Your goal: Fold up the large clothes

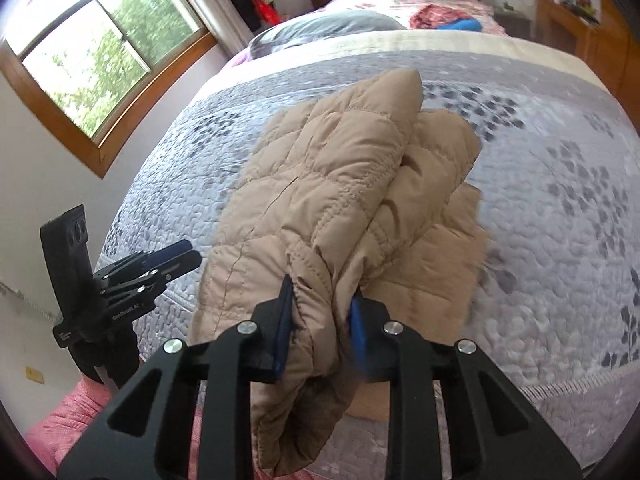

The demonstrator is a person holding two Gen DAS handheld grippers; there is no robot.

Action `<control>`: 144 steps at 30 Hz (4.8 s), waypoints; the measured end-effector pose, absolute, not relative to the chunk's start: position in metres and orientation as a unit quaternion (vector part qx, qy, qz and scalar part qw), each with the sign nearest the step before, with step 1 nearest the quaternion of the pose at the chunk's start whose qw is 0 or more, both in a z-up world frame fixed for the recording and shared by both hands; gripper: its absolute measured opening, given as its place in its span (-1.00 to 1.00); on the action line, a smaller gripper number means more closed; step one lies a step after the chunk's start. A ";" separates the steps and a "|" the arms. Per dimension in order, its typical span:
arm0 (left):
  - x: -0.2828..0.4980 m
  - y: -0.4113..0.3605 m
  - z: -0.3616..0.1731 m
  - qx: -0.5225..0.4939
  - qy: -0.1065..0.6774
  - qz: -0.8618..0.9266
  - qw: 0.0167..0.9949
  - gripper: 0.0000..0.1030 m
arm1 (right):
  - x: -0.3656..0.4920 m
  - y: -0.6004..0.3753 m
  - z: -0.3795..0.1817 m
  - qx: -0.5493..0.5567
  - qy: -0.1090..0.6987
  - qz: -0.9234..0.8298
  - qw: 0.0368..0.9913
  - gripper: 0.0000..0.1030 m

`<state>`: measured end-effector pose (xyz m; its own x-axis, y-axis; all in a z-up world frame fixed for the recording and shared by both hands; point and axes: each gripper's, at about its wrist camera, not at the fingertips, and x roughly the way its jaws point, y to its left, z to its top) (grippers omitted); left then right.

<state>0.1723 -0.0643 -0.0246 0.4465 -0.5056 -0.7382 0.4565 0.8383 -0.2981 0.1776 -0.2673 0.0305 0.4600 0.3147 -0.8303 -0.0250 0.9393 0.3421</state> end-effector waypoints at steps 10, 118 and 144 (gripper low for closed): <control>0.164 -0.107 -0.050 0.022 0.456 -0.284 0.843 -0.18 | 0.168 -0.312 -0.045 0.213 0.531 0.105 0.814 -0.46; 0.166 -0.117 -0.047 0.029 0.487 -0.306 0.817 -0.38 | 0.160 -0.247 -0.033 0.086 0.501 0.066 0.858 -0.29; 0.140 -0.092 -0.041 0.049 0.448 -0.284 0.846 -0.37 | 0.130 -0.268 -0.017 0.139 0.445 0.069 0.882 -0.01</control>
